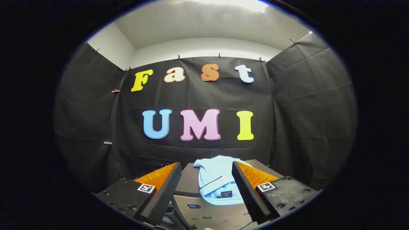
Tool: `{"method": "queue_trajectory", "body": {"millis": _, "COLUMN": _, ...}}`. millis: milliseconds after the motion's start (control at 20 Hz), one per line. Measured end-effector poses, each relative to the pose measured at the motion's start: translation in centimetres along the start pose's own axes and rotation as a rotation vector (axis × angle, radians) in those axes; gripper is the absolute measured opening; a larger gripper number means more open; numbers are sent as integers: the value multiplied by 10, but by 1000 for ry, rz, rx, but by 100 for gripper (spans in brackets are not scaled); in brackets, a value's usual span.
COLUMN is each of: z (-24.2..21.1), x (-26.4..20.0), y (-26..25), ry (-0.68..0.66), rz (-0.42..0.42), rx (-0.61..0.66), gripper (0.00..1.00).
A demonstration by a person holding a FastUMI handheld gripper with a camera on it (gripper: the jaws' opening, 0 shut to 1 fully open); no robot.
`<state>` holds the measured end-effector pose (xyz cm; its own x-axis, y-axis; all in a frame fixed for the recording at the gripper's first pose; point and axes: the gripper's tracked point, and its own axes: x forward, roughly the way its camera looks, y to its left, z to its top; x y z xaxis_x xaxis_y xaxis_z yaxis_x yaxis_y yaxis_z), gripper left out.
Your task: Put the clothes into the washing machine and then close the washing machine lid.
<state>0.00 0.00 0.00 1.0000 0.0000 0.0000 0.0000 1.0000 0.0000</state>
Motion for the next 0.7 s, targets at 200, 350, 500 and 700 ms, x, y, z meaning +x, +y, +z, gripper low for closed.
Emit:
{"method": "queue_trajectory", "body": {"millis": 200, "z": 0, "x": 1, "y": -1, "ry": 0, "rz": 0, "rx": 3, "gripper": 99}}
{"method": "queue_trajectory", "body": {"millis": 350, "z": -1, "x": 1, "y": -2, "ry": 1, "rz": 1, "rx": 5, "gripper": 99}}
{"method": "queue_trajectory", "body": {"millis": 500, "z": 0, "x": 1, "y": -2, "ry": -1, "rz": -2, "rx": 9, "gripper": 100}}
{"method": "queue_trajectory", "body": {"millis": 700, "z": 0, "x": 2, "y": -3, "ry": -1, "rz": -6, "rx": 10, "gripper": 99}}
